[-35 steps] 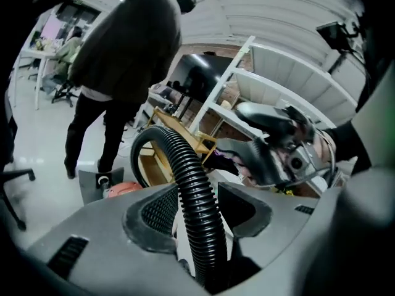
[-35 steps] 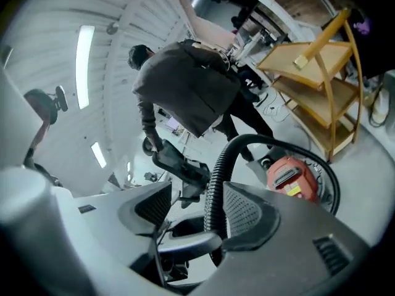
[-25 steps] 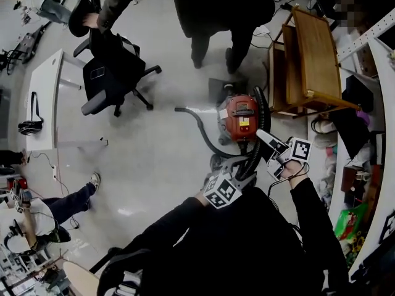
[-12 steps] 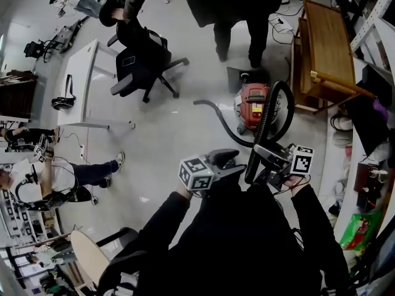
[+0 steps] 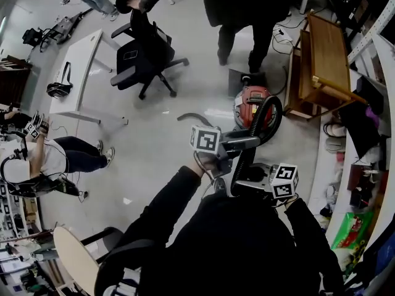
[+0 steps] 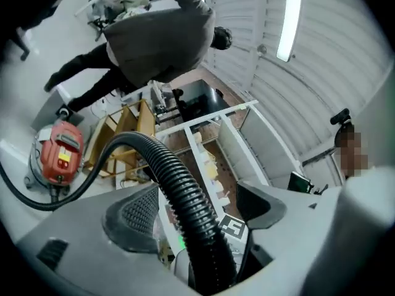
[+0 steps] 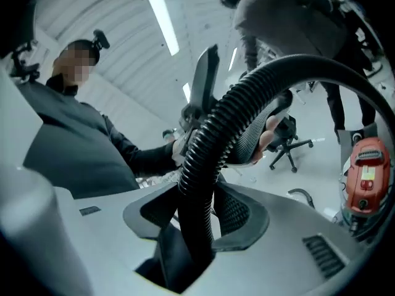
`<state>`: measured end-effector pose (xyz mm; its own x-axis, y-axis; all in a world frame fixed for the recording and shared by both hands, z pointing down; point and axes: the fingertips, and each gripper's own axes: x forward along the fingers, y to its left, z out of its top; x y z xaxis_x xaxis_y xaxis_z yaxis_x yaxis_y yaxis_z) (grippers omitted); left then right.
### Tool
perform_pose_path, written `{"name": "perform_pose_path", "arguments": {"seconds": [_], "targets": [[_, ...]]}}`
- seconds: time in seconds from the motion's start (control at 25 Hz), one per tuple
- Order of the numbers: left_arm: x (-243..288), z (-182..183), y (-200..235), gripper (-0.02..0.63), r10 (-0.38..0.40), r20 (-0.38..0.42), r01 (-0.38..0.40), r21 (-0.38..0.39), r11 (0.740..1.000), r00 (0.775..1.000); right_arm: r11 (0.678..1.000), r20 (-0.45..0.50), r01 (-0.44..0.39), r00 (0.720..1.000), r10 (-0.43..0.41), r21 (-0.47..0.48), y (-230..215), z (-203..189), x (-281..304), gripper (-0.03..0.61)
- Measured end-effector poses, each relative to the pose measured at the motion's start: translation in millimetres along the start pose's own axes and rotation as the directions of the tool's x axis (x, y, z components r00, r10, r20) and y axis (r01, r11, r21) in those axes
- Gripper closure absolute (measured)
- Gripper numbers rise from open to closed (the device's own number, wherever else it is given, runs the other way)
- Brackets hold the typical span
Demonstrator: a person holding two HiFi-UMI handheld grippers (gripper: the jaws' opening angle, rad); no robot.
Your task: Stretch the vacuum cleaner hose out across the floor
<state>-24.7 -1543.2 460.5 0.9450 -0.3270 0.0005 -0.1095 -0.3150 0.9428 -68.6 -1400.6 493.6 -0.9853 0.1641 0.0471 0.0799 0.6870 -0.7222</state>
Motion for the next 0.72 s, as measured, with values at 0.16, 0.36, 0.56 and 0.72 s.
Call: {"name": "perform_pose_path", "arguments": {"seconds": [0.16,0.36,0.56,0.72], "targets": [[-36.4,-29.9,0.8,0.271,-0.063,-0.022,0.063,-0.012,0.998,0.998,0.996,-0.145,0.055,0.987,-0.065,-0.072,11.0,-34.3,46.9,0.393],[-89.5,-60.2,-1.1,0.366,-0.162,0.028,0.164,-0.085,0.983,0.986,0.984,-0.222,0.146,0.961,-0.165,-0.1,19.6,-71.3,91.2,0.396],[-120.9,-84.5,-7.7,0.388,-0.186,0.046,0.188,-0.057,0.981,0.982,0.969,-0.298,0.205,0.924,-0.238,-0.138,27.7,-100.5,106.2,0.396],[-134.7,-103.8,-22.6,0.396,-0.213,0.063,0.217,-0.071,0.974,0.975,0.98,-0.08,0.127,0.99,-0.116,0.153,55.2,-80.3,78.2,0.248]]}}
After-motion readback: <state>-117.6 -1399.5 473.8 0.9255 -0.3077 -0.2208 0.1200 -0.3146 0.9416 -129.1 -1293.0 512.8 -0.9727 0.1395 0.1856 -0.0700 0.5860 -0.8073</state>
